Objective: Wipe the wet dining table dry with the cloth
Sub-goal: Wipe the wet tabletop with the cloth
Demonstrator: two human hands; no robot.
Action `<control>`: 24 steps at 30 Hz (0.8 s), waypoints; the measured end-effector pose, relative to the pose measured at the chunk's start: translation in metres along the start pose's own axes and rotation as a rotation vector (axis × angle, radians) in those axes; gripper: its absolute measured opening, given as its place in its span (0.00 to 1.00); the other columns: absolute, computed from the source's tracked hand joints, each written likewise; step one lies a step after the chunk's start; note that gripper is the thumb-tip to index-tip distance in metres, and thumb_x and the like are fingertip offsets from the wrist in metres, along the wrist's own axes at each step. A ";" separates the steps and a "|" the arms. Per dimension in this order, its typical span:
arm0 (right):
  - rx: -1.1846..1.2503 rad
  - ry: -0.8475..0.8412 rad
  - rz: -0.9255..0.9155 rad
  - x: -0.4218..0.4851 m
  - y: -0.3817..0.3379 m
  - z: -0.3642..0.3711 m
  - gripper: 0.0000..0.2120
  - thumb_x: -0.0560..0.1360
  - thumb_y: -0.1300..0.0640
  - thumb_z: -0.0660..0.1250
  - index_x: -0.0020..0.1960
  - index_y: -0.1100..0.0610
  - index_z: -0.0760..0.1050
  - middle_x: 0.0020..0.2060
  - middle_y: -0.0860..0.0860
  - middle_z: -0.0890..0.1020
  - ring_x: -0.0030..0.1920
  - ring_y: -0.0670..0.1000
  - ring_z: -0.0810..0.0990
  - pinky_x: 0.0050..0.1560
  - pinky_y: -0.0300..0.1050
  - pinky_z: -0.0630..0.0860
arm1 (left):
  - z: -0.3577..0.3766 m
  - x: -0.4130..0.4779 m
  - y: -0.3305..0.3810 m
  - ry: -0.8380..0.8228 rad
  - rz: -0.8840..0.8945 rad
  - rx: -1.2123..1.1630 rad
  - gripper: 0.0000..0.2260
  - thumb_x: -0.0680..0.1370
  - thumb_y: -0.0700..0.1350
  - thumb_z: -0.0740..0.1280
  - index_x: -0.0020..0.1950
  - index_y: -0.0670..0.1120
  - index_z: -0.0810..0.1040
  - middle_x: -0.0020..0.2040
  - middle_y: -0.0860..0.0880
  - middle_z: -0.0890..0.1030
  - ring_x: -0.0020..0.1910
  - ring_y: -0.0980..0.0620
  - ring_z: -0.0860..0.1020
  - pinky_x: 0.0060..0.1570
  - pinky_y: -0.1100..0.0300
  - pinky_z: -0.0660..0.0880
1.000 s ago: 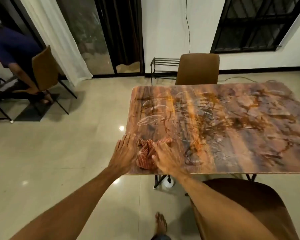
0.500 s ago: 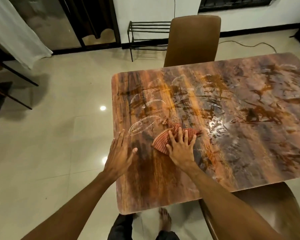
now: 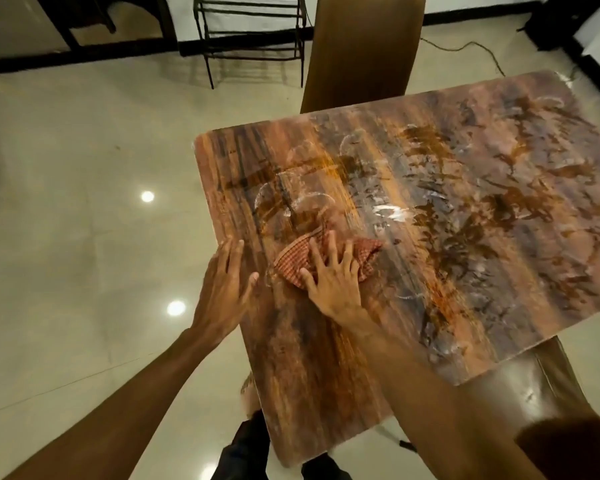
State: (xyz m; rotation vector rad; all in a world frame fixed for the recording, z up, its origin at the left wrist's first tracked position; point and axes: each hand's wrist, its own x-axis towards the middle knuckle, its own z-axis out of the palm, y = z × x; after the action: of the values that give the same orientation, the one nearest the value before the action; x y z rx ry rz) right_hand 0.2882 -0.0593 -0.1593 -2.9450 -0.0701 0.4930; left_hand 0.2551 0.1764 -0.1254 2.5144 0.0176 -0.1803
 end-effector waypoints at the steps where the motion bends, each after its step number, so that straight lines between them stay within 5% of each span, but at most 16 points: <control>1: 0.005 0.004 -0.042 -0.023 -0.012 0.009 0.33 0.84 0.35 0.46 0.85 0.45 0.45 0.85 0.55 0.40 0.82 0.69 0.44 0.78 0.71 0.54 | -0.001 -0.003 0.005 -0.015 0.010 -0.013 0.30 0.83 0.57 0.58 0.81 0.47 0.54 0.81 0.46 0.55 0.80 0.45 0.56 0.77 0.46 0.57; 5: -0.012 -0.050 -0.294 -0.115 -0.015 0.046 0.30 0.84 0.33 0.48 0.83 0.42 0.56 0.85 0.50 0.43 0.83 0.65 0.47 0.77 0.70 0.60 | 0.003 -0.017 0.028 -0.075 0.069 -0.022 0.29 0.83 0.54 0.59 0.80 0.46 0.56 0.81 0.44 0.56 0.79 0.43 0.57 0.76 0.46 0.60; 10: 0.002 0.022 0.163 -0.115 0.095 0.015 0.33 0.83 0.31 0.45 0.84 0.39 0.42 0.85 0.53 0.39 0.82 0.67 0.38 0.79 0.72 0.42 | 0.022 -0.038 0.060 -0.098 0.131 0.000 0.28 0.83 0.55 0.58 0.81 0.48 0.56 0.81 0.47 0.55 0.80 0.46 0.54 0.76 0.47 0.58; 12: 0.018 0.025 0.201 -0.130 0.096 0.017 0.33 0.83 0.32 0.45 0.85 0.40 0.42 0.85 0.55 0.40 0.82 0.68 0.35 0.78 0.73 0.38 | 0.032 -0.051 0.075 -0.113 0.141 0.020 0.28 0.83 0.56 0.57 0.81 0.48 0.56 0.82 0.47 0.55 0.80 0.47 0.54 0.77 0.46 0.57; 15: 0.019 0.010 -0.066 -0.184 0.058 0.046 0.32 0.83 0.33 0.48 0.84 0.41 0.51 0.85 0.54 0.43 0.82 0.69 0.37 0.77 0.77 0.42 | 0.047 -0.077 0.099 -0.127 0.130 0.003 0.28 0.83 0.54 0.57 0.81 0.47 0.55 0.82 0.47 0.54 0.80 0.47 0.53 0.78 0.46 0.55; 18: -0.045 0.022 -0.205 -0.214 0.096 0.050 0.30 0.83 0.32 0.47 0.83 0.40 0.57 0.85 0.50 0.47 0.83 0.64 0.43 0.74 0.82 0.42 | 0.070 -0.103 0.126 -0.134 0.161 0.023 0.28 0.83 0.53 0.58 0.81 0.45 0.56 0.81 0.45 0.54 0.80 0.48 0.52 0.78 0.47 0.52; 21: -0.075 0.045 0.048 -0.191 0.183 0.028 0.32 0.83 0.30 0.43 0.84 0.38 0.47 0.85 0.49 0.41 0.83 0.62 0.36 0.73 0.80 0.31 | 0.090 -0.123 0.143 -0.164 0.137 0.046 0.29 0.82 0.57 0.56 0.81 0.46 0.56 0.82 0.46 0.53 0.81 0.48 0.51 0.78 0.46 0.53; 24: 0.019 0.066 0.218 -0.178 0.222 0.016 0.32 0.84 0.32 0.44 0.85 0.40 0.43 0.85 0.52 0.41 0.83 0.64 0.35 0.77 0.77 0.38 | 0.105 -0.138 0.152 -0.166 0.149 0.067 0.29 0.83 0.58 0.55 0.80 0.46 0.56 0.81 0.46 0.54 0.80 0.48 0.52 0.78 0.46 0.54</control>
State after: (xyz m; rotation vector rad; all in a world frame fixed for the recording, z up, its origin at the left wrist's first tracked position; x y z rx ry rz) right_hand 0.1189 -0.2892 -0.1529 -2.9623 0.2638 0.4207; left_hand 0.1133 -0.0048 -0.1034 2.5463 -0.2459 -0.3327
